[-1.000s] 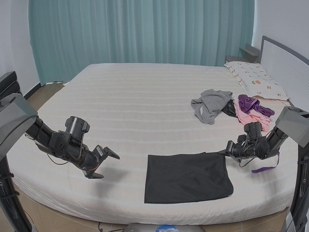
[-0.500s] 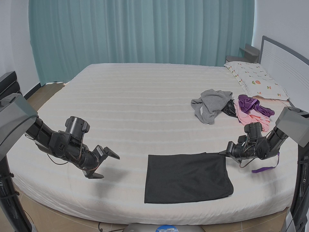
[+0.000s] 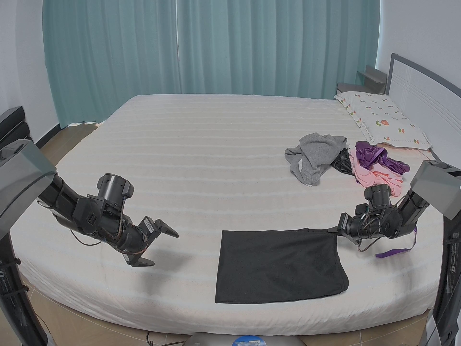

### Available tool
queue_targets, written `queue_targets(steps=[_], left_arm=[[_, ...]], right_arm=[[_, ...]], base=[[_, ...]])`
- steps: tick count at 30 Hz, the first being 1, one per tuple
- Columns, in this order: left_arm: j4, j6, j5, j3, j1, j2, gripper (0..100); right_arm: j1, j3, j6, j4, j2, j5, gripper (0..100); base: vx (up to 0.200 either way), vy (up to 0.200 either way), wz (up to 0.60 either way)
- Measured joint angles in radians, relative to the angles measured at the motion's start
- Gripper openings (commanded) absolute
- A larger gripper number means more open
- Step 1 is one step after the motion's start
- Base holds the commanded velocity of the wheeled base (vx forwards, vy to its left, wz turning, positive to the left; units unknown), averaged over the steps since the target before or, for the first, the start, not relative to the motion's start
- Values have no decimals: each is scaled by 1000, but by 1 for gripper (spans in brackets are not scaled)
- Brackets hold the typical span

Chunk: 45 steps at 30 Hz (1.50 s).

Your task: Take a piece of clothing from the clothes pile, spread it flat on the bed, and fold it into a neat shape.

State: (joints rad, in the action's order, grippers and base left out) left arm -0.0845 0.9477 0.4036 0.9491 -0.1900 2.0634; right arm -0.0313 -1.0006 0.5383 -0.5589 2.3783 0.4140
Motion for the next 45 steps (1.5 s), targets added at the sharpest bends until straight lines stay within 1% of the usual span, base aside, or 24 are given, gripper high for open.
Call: queue_targets(steps=[11,21,24,27,30,39,45], left_arm=[[0,-1,0,0,0,0,100],[0,0,0,0,-9,0,100],[3,0,-1,0,-14,0,100],[3,1,-1,0,-20,-1,100],[3,1,-1,-1,-26,-1,100],[6,8,-3,0,-34,-3,100],[6,9,-2,1,-54,-3,100]], right_arm=[[-4,7,0,-13,2,8,100],[-4,45,18,-17,-53,7,100],[-2,49,21,-21,-63,6,100],[0,51,43,-23,-71,5,100],[0,50,58,-26,-77,4,100],[-1,53,66,-54,-83,4,100],[0,53,66,-54,-84,3,100]], base=[[0,0,0],[0,0,0],[-200,0,0],[-200,200,0],[0,0,0],[0,0,0],[0,-200,0]])
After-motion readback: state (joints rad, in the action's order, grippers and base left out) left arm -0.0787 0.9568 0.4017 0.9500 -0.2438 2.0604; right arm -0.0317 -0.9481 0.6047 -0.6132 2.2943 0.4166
